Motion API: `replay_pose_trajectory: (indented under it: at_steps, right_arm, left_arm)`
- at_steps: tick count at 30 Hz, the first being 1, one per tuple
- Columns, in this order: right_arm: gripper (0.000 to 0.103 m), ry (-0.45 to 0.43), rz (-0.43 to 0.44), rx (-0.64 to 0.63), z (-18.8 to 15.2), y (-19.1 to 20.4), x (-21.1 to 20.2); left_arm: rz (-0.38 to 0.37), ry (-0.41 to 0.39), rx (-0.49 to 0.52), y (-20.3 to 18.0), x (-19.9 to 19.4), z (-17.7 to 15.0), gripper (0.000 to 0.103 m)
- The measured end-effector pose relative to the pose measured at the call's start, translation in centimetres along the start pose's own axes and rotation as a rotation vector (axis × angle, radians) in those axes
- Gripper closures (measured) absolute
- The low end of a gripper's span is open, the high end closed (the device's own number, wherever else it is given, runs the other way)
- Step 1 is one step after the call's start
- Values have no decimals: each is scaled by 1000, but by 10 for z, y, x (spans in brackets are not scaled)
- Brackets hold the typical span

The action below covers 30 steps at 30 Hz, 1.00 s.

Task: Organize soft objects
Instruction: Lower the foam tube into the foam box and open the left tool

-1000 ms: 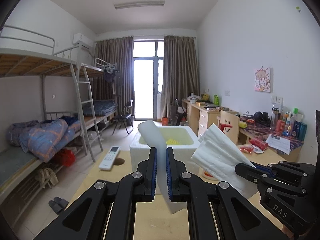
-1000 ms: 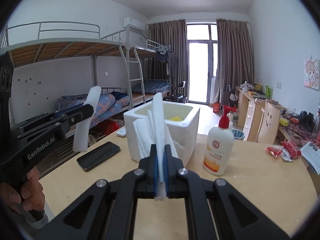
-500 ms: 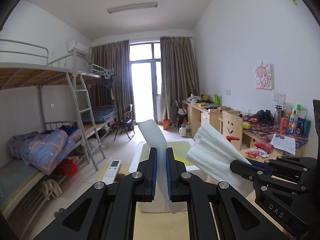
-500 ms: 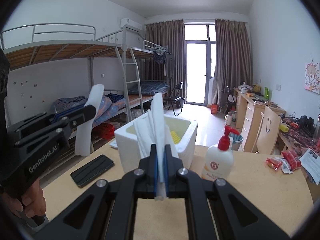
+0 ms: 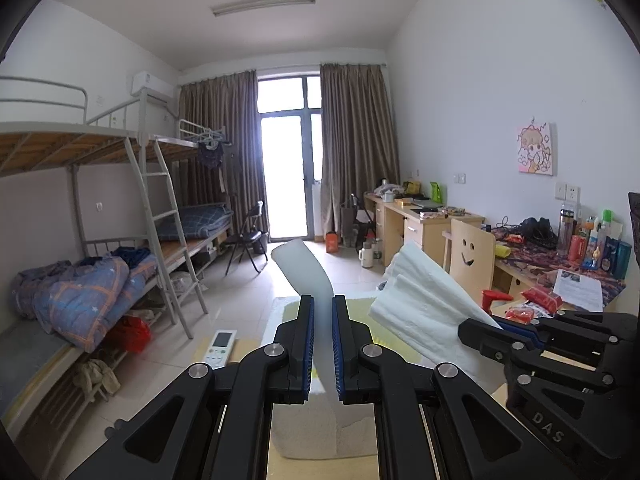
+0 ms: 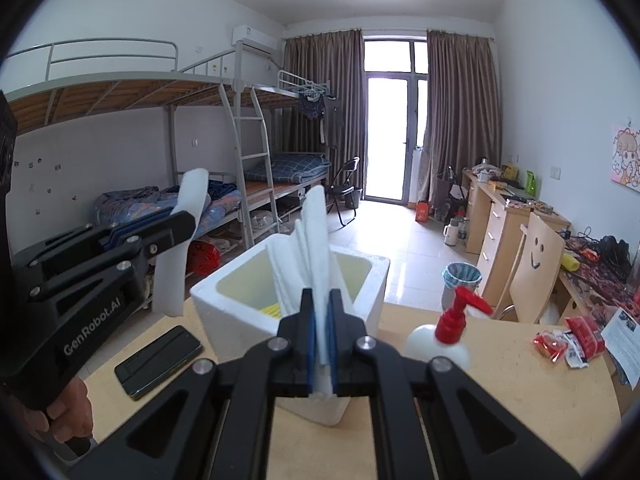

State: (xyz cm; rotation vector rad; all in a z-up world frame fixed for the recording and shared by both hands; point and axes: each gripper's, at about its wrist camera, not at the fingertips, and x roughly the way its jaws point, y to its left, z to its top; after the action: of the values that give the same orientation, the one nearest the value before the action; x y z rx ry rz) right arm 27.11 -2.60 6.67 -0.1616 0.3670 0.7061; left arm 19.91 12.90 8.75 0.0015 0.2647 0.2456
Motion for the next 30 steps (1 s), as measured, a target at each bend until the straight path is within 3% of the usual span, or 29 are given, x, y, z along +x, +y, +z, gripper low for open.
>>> replay_pose_trajectory:
  at_steps: [14,30]
  right_arm:
    - [95,26,18,9,8,-6,29]
    - [95,-16,-89,29,13,-29,-4]
  left_arm:
    - [20,25,-11,7,34,4,94]
    - [-98,55,5,-27,66,12,94]
